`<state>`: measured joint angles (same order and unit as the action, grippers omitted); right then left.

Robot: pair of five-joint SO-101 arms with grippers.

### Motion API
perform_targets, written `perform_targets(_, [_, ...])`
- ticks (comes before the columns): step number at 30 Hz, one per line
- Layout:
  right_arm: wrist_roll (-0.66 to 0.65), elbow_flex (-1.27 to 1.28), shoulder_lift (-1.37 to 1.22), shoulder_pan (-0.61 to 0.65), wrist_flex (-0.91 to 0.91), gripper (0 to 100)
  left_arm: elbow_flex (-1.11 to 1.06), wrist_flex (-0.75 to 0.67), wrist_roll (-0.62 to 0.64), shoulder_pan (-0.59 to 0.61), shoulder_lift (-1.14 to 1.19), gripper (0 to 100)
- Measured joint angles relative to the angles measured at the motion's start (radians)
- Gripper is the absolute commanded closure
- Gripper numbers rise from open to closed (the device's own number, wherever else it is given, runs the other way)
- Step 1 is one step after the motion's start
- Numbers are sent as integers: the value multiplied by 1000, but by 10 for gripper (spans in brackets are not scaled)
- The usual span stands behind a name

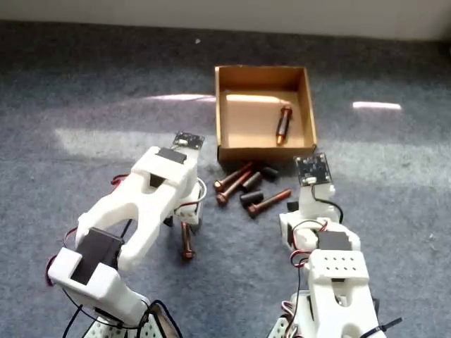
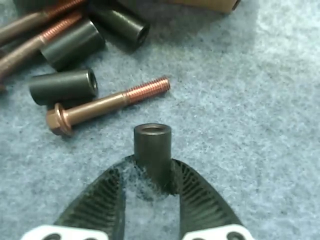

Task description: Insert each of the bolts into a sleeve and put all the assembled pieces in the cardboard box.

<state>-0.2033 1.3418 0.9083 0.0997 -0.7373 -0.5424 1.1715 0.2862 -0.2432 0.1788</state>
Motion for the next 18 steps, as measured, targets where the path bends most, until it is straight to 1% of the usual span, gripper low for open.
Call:
perform_targets(2, [0, 0, 0, 0, 0, 993, 11, 0, 2, -8, 2, 992])
perform_targets(3, [0, 0, 0, 0, 0, 993, 15, 0, 3, -8, 3, 997])
perform_targets(11, [0, 0, 0, 0, 0, 993, 35, -3, 6, -9, 12, 995])
perform_targets(14, [0, 0, 0, 0, 0, 993, 34, -2, 6, -8, -20, 995])
perform_targets(18, [0, 0, 0, 0, 0, 993, -12, -6, 9, 60, -120, 995])
